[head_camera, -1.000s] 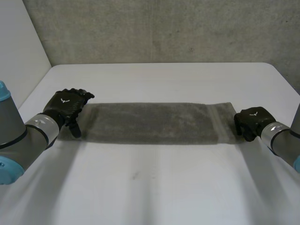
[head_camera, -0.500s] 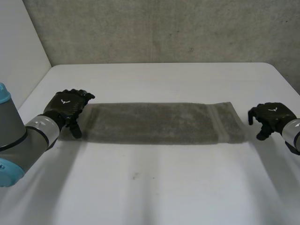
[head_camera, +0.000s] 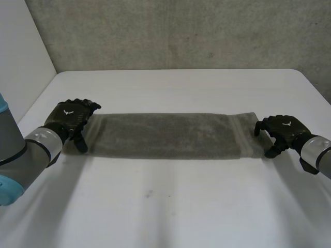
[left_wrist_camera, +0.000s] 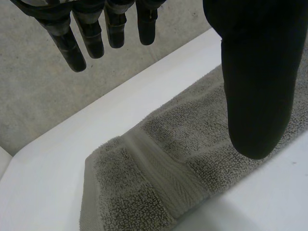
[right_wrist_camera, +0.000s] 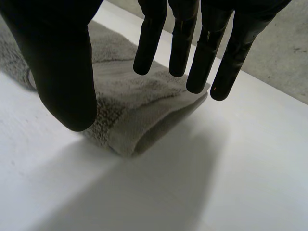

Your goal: Fold the towel.

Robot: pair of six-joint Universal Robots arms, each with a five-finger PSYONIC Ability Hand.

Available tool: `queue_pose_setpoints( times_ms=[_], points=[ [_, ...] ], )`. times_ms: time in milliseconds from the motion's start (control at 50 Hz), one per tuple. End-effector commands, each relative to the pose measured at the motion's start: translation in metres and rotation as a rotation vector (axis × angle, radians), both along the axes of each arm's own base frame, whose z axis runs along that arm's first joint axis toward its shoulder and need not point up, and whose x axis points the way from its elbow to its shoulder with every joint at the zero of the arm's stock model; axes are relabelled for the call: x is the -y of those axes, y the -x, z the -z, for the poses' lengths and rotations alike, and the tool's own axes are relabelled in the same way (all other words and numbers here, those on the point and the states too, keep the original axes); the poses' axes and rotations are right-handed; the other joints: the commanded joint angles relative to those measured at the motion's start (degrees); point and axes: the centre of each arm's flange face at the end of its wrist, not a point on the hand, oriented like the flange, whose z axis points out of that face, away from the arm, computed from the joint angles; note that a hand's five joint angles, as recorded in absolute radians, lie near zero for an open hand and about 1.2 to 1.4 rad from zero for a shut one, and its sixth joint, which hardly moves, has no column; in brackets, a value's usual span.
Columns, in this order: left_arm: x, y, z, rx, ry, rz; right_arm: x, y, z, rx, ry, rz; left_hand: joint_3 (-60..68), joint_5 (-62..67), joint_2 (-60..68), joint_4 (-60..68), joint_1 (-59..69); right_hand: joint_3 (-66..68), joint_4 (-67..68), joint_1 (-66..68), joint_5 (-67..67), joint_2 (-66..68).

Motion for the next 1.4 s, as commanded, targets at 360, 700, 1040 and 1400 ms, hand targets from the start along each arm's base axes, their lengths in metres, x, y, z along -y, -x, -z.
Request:
queue_pose_setpoints(
  times_ms=[360, 700, 1040, 1400],
  points=[
    [0.000, -0.001, 0.001, 0.000, -0.003, -0.003, 0.015, 0.007, 0.001, -0.032, 0.053, 0.033, 0.31, -1.59, 0.56, 0.36, 0.13, 48.42, 48.41, 43.73, 48.61, 48.46],
    [0.000, 0.000, 0.001, 0.000, -0.003, -0.001, 0.053, 0.093, -0.027, -0.090, 0.129, 0.255, 0.31, -1.59, 0.56, 0.36, 0.13, 48.42, 48.41, 43.73, 48.61, 48.46],
    [0.001, -0.003, -0.002, -0.002, 0.006, -0.009, 0.053, 0.007, -0.094, -0.123, 0.250, 0.065, 0.31, -1.59, 0.56, 0.36, 0.13, 48.42, 48.41, 43.73, 48.61, 48.46],
    [0.002, -0.005, -0.005, -0.006, 0.012, -0.017, -0.071, -0.267, -0.074, 0.116, 0.283, -0.435, 0.31, -1.59, 0.56, 0.36, 0.13, 48.42, 48.41, 43.73, 48.61, 48.46]
  ],
)
